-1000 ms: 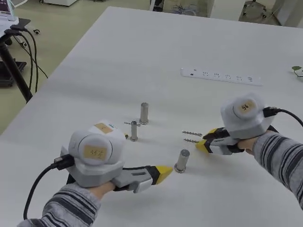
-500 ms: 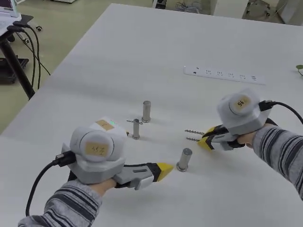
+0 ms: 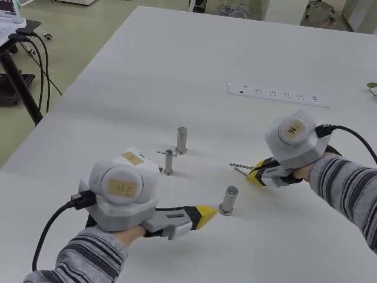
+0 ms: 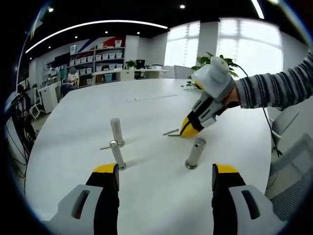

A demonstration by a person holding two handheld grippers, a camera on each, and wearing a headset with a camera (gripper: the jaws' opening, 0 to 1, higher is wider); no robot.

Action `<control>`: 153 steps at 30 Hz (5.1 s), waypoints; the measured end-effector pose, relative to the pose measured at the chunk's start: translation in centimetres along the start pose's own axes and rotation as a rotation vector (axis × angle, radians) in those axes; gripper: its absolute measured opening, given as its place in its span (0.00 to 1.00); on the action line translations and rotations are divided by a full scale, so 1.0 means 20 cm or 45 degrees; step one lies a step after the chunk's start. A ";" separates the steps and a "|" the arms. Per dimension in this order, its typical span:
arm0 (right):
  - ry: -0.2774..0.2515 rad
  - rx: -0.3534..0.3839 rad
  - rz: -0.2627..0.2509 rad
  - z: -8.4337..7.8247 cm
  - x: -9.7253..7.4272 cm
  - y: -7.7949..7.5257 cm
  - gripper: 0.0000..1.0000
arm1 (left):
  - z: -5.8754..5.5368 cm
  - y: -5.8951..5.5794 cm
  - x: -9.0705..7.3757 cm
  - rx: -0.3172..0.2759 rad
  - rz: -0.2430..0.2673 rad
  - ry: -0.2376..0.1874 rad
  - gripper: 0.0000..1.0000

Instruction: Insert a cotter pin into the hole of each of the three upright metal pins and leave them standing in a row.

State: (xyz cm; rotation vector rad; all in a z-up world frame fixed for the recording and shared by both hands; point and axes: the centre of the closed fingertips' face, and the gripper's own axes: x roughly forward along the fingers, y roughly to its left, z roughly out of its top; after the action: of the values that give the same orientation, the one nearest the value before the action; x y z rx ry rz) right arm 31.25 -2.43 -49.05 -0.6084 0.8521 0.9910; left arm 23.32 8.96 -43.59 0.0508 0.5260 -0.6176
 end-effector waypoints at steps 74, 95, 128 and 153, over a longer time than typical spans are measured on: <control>-0.308 -0.673 0.159 0.14 -0.40 0.61 0.00 | 0.12 -0.40 -0.02 -0.334 -0.379 -0.065 0.05; -0.311 -0.610 0.169 0.12 -0.40 0.59 0.01 | 0.12 -0.45 -0.06 -0.099 -0.444 -0.087 0.00; -0.283 -0.688 0.095 0.11 -0.42 0.57 0.00 | 0.11 -0.41 -0.03 0.174 -0.365 -0.108 0.17; -0.100 -0.489 -0.051 -0.05 -0.33 0.33 0.00 | 0.03 -0.26 0.14 0.301 -0.064 -0.003 0.35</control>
State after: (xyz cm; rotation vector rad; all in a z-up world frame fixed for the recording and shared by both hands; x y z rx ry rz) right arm 23.18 -3.33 -44.48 -0.9028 0.5802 1.1445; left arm 22.65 3.15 -43.83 0.2610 0.4509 -0.7269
